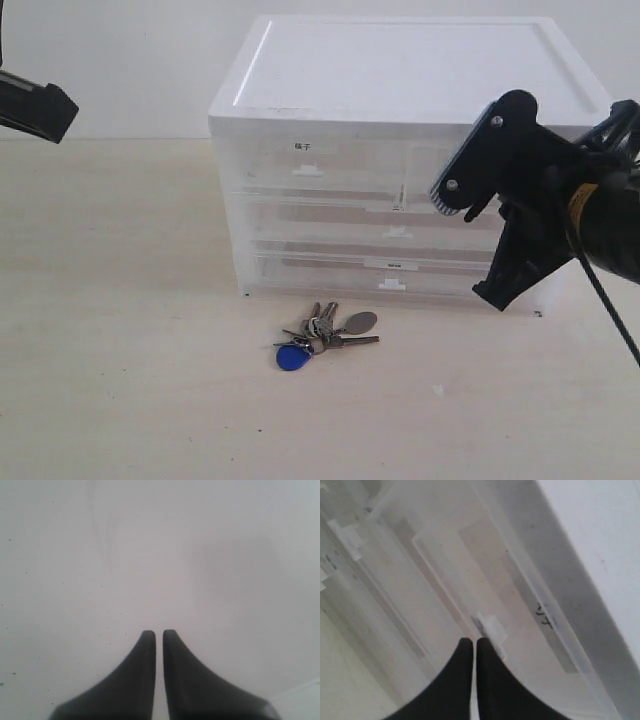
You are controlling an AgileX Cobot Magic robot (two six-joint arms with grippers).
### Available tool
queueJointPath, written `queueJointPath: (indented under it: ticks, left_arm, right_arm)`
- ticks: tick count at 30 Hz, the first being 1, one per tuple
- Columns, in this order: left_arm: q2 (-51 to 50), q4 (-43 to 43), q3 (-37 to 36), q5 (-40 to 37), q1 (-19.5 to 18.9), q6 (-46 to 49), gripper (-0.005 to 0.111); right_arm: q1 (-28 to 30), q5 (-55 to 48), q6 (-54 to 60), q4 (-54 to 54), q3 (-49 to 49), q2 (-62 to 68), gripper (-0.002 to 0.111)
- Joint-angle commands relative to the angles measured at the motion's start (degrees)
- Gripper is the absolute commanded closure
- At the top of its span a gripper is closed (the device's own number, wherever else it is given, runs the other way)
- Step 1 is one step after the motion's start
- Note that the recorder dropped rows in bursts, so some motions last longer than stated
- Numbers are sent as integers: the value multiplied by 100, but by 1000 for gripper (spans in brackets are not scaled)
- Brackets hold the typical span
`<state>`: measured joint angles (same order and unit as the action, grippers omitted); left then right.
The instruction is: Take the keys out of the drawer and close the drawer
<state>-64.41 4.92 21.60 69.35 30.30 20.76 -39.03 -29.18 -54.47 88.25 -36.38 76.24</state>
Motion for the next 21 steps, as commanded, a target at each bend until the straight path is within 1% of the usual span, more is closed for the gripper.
queueJointPath:
  ticks: [1, 5, 10, 14, 16, 21]
  left_arm:
    - [-23, 1, -20, 62, 24, -60, 102]
    - [-23, 1, -20, 62, 24, -60, 102]
    - [-23, 1, -20, 62, 24, -60, 102]
    - [-23, 1, -20, 62, 24, -60, 102]
    - [-23, 1, -20, 62, 24, -60, 102]
    - [-23, 1, -20, 62, 24, -60, 102]
  right_arm:
    - [68, -490, -615, 996, -31, 164, 108]
    - [68, -734, -1016, 1169, -31, 164, 108]
    - [68, -319, -1099, 1169, -31, 164, 108]
    - [56, -307, -1099, 1169, -31, 153, 108]
    - [-101, -307, -1099, 1169, -31, 81, 108]
    - [-895, -430, -1099, 1169, -31, -566, 108]
